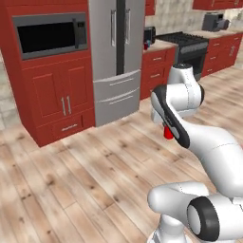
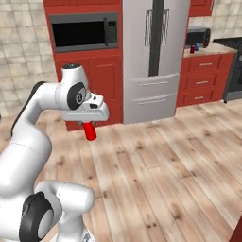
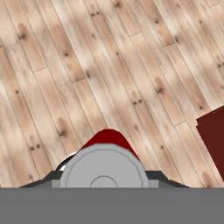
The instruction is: Four empty soda cans are scattered around the kitchen. Gather all the cans and cluster them next to the stove for recycling.
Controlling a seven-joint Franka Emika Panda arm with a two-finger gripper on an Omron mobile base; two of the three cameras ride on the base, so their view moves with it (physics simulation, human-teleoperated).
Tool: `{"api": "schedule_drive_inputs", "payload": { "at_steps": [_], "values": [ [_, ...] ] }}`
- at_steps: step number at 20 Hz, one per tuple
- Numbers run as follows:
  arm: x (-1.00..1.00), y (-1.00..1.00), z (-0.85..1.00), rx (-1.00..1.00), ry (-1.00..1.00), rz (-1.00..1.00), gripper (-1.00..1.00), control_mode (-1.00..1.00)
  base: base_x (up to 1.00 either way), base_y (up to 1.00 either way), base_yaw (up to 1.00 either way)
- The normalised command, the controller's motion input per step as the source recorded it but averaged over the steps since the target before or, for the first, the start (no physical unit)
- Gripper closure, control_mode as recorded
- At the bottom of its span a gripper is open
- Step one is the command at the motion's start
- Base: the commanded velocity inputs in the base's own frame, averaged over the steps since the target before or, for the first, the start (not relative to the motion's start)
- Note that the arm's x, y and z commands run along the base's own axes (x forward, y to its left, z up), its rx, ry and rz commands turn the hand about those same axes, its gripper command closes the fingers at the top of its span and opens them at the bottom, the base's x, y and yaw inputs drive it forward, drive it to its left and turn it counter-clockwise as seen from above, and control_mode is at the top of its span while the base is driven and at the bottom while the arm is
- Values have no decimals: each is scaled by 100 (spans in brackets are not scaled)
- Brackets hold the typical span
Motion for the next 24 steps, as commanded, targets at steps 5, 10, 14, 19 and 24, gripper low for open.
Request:
{"api": "schedule_drive_inputs", "payload": {
  "at_steps": [5, 10, 14, 19, 24],
  "values": [
    [0, 0, 0, 0, 0, 0, 100, 100, 85, 28, -20],
    [0, 0, 0, 0, 0, 0, 100, 100, 80, 22, -21],
    [0, 0, 0, 0, 0, 0, 100, 100, 67, 12, -25],
    [0, 0, 0, 0, 0, 0, 100, 100, 20, 0, -40],
    [0, 0, 0, 0, 0, 0, 100, 100, 0, 0, -50]
  ]
}}
